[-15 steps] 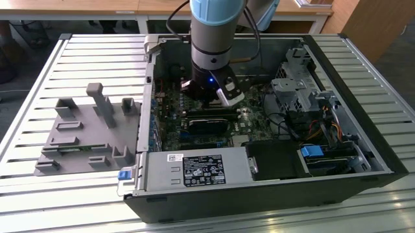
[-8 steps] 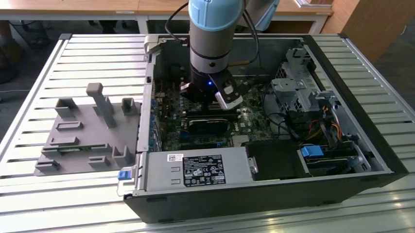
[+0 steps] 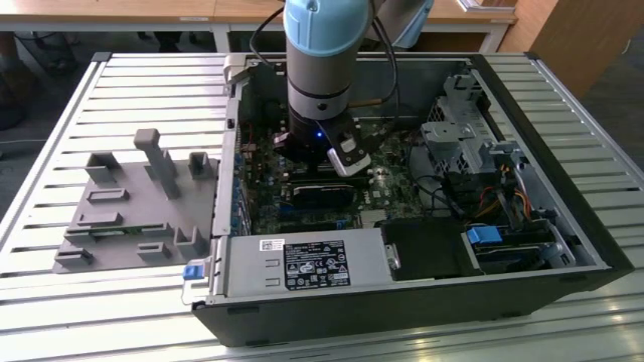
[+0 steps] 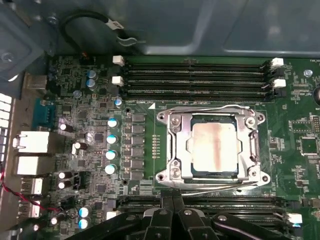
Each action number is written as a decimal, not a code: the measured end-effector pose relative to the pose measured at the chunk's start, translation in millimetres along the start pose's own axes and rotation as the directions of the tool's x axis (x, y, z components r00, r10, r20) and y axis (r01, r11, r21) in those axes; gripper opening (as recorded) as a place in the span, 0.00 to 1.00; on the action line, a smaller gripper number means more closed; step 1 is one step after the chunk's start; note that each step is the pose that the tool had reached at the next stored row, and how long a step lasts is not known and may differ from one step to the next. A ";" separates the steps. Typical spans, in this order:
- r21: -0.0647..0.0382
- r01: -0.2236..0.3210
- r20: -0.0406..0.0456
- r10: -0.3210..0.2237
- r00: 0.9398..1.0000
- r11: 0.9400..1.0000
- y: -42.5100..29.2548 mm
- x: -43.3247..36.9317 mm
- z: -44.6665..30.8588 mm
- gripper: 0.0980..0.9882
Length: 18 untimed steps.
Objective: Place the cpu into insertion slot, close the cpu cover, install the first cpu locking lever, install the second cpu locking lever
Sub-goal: 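Install the second cpu locking lever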
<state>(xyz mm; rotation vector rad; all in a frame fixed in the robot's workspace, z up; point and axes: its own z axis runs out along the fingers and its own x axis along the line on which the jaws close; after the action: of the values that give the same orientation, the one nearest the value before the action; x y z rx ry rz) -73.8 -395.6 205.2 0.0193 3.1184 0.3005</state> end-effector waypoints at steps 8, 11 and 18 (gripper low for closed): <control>-0.023 0.000 0.000 0.000 1.000 1.000 -0.8 0.8 4.6 0.01; -0.031 0.000 0.000 0.000 1.000 1.000 -0.7 0.8 6.7 0.01; -0.044 0.000 -0.001 0.000 1.000 0.999 0.8 1.7 9.0 0.01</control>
<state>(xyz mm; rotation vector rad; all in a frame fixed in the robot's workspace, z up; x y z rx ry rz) -75.4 -393.0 196.5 0.0195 3.1115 0.3685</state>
